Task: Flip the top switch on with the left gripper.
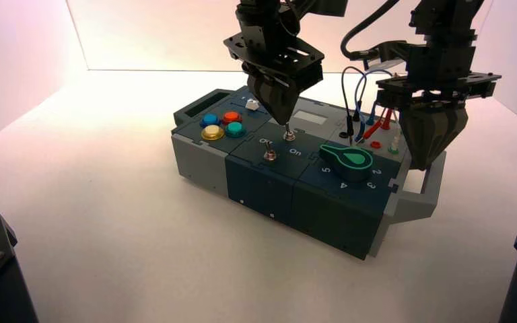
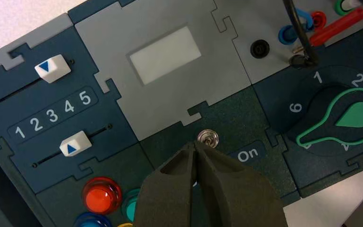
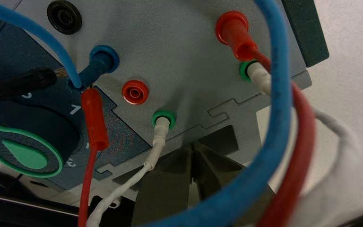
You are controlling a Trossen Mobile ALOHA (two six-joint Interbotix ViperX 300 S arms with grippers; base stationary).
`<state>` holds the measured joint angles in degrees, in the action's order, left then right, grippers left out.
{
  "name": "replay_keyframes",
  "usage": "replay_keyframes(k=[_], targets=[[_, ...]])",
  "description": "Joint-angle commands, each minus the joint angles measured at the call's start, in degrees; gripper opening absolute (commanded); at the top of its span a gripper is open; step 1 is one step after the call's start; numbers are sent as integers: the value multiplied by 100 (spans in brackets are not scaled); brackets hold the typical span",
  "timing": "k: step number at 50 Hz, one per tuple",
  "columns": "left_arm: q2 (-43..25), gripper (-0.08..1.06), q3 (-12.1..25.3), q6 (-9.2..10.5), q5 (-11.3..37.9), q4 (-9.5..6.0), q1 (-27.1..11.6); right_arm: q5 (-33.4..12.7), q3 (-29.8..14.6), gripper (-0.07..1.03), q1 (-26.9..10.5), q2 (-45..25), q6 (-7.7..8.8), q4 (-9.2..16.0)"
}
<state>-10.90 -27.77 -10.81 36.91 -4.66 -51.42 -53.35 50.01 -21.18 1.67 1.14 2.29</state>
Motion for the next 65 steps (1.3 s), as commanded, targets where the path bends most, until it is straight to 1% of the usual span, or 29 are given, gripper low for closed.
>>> replay_keyframes(k=[1, 4, 7, 9, 11, 13, 16, 19, 24, 30, 33, 37, 41, 46, 47, 51, 55, 65], targets=[[123, -3, 132, -18, 9, -18, -79, 97, -70, -2, -18, 62, 9, 44], [114, -3, 132, -18, 18, -9, -105, 97, -70, -2, -18, 62, 18, 35], [123, -3, 132, 0, 44, -35, -123, 88, -70, -2, -18, 62, 18, 35], [123, -3, 185, 18, 70, -132, -211, 97, -70, -2, -18, 62, 18, 35], [123, -3, 299, 0, 88, -272, -369, 97, -70, -2, -18, 62, 18, 35], [105, -3, 396, -18, 105, -316, -527, 88, -70, -2, -18, 62, 18, 35], [18, -3, 562, -9, 141, -281, -712, 88, -70, -2, -18, 53, 18, 35], [-141, -3, 721, 26, 229, -290, -738, 88, -70, -2, -18, 53, 18, 44], [-255, -3, 817, 35, 325, -272, -738, 97, -70, -2, -18, 53, 18, 35], [-220, -3, 817, 44, 325, -272, -738, 97, -44, -2, -18, 44, 18, 35], [-149, -3, 791, 44, 308, -255, -729, 97, -26, -2, -18, 62, 18, 44], [-26, -3, 765, 44, 246, -193, -694, 97, -35, -2, -18, 70, 18, 44], [105, -3, 738, 62, 220, -62, -571, 97, -44, -2, -18, 53, 18, 44], [176, -3, 738, 53, 220, 18, -378, 97, -53, -2, -18, 35, 9, 44], [202, -3, 712, 44, 220, 105, -220, 97, -53, -2, -18, 35, 18, 44], [229, -3, 659, 44, 246, 211, -79, 97, -53, -2, -18, 44, 18, 44], [264, -3, 545, 26, 281, 246, -9, 97, -53, -2, -18, 35, 18, 44], [202, -3, 325, -9, 281, 255, -9, 88, -53, -2, -18, 18, 18, 44]])
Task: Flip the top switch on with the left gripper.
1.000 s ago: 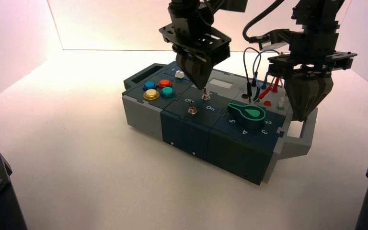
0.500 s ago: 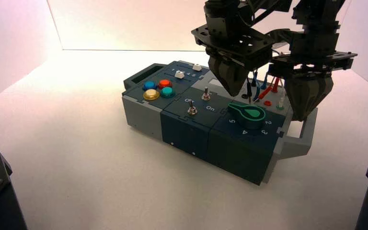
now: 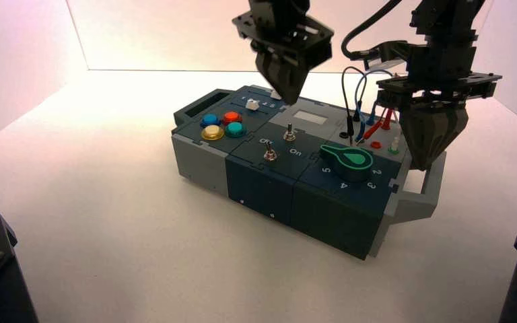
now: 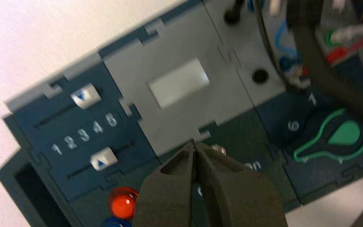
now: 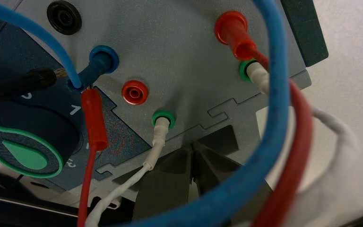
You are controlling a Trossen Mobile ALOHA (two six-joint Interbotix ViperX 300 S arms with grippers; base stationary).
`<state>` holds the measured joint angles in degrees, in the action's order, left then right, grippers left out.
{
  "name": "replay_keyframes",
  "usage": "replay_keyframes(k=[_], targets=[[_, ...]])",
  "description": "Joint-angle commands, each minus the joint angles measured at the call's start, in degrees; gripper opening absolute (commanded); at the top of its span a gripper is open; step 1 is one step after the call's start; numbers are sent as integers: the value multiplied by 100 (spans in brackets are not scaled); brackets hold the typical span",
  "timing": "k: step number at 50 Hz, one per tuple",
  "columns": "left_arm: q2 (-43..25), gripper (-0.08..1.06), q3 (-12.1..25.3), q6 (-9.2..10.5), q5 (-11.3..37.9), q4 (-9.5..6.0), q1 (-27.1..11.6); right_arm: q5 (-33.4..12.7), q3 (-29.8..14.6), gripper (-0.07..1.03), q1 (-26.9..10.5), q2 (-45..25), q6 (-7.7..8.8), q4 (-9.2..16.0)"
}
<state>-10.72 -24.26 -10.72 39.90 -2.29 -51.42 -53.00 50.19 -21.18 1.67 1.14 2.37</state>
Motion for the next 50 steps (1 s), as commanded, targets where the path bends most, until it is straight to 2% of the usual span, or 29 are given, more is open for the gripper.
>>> replay_keyframes(k=[1, 22, 50], targets=[[176, -3, -44, -18, -18, 9, -9, 53, -79, -2, -18, 9, 18, 35], [167, -3, -264, 0, -9, -26, -229, 44, -88, -2, -18, -62, 18, 35], [149, -3, -281, 9, -26, -35, -290, 35, -97, -2, -18, -79, 18, 35]])
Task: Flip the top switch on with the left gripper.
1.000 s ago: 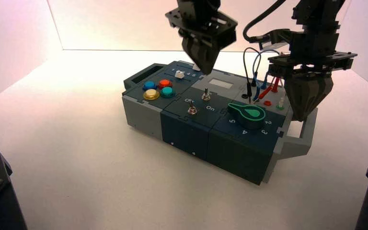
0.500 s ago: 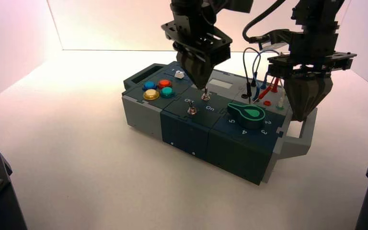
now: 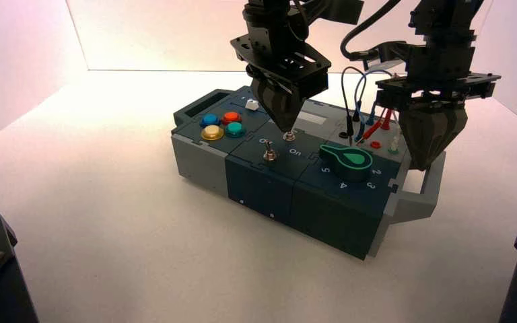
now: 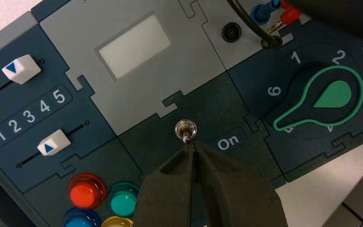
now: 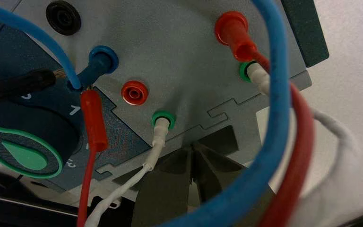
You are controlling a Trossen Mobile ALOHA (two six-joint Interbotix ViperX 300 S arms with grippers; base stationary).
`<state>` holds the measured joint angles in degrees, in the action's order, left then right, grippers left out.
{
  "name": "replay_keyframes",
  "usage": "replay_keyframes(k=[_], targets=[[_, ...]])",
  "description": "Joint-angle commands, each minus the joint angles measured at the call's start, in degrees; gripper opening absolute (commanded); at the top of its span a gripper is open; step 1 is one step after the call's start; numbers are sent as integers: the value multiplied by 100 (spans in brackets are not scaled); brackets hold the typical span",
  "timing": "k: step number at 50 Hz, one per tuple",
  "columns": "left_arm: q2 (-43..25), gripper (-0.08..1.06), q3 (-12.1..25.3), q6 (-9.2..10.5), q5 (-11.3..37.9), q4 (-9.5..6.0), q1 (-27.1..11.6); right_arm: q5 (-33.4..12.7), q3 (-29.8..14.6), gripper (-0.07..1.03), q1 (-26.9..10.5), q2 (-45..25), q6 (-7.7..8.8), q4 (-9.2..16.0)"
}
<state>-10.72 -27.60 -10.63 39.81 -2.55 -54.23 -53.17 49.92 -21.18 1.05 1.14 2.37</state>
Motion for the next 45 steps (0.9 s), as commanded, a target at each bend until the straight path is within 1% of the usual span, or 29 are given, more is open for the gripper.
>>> replay_keyframes(k=[1, 9, 17, 24, 32, 40, 45], targets=[[149, -3, 53, -9, -9, 0, -9, 53, -70, -2, -18, -18, 18, 35], [149, -3, -114, -18, 18, 70, 0, 53, -70, -2, -18, -18, 18, 35], [202, -3, -387, -18, -18, 97, 35, 53, -62, -2, -18, -26, 18, 35], [255, -3, -492, -18, -123, 105, 114, 53, -70, -2, -18, -44, 18, 35], [246, -3, -387, -18, -185, 114, 149, 53, -70, -2, -18, -44, 18, 26], [176, -3, -149, -18, -185, 220, 158, 53, -70, -2, -18, -44, 18, 35], [132, -3, -9, -18, -167, 246, 158, 53, -70, -2, -18, -44, 18, 35]])
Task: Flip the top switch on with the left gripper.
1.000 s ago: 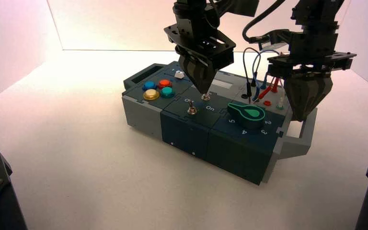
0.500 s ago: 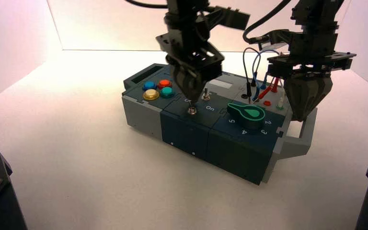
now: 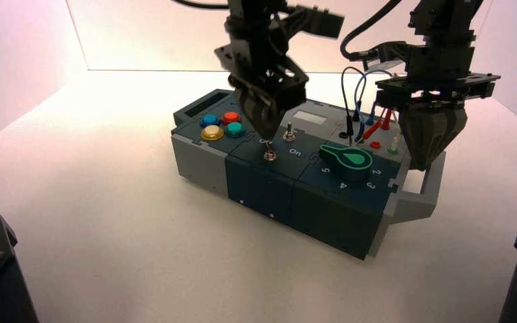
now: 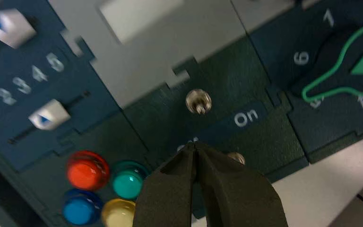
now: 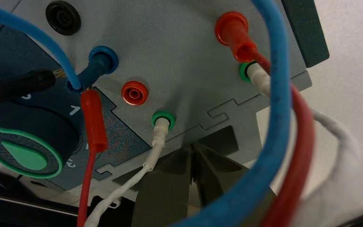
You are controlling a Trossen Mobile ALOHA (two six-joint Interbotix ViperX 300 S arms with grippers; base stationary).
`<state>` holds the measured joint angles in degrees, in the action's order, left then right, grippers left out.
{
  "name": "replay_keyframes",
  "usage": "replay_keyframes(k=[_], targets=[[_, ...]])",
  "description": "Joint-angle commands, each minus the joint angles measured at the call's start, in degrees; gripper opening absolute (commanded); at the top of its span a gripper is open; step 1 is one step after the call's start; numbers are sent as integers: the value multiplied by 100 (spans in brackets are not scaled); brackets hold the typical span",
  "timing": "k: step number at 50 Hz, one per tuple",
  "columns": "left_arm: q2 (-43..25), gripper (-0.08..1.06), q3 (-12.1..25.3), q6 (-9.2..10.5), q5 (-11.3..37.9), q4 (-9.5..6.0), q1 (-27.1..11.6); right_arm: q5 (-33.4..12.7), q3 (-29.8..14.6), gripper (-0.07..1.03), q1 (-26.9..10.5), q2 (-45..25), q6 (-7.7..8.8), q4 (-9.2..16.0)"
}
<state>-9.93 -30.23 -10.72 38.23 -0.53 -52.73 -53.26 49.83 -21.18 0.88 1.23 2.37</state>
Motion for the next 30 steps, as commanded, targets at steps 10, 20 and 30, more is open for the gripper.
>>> replay_keyframes(k=[10, 20, 30], targets=[[-62, -3, 369, -18, 18, 70, 9, 62, -53, -2, -18, -26, 9, 26], [-114, -3, 369, -9, 18, 167, 9, 62, -62, -2, -18, -26, 9, 26], [-158, -3, 431, -9, 18, 237, 18, 62, -70, -2, -18, -26, 9, 9]])
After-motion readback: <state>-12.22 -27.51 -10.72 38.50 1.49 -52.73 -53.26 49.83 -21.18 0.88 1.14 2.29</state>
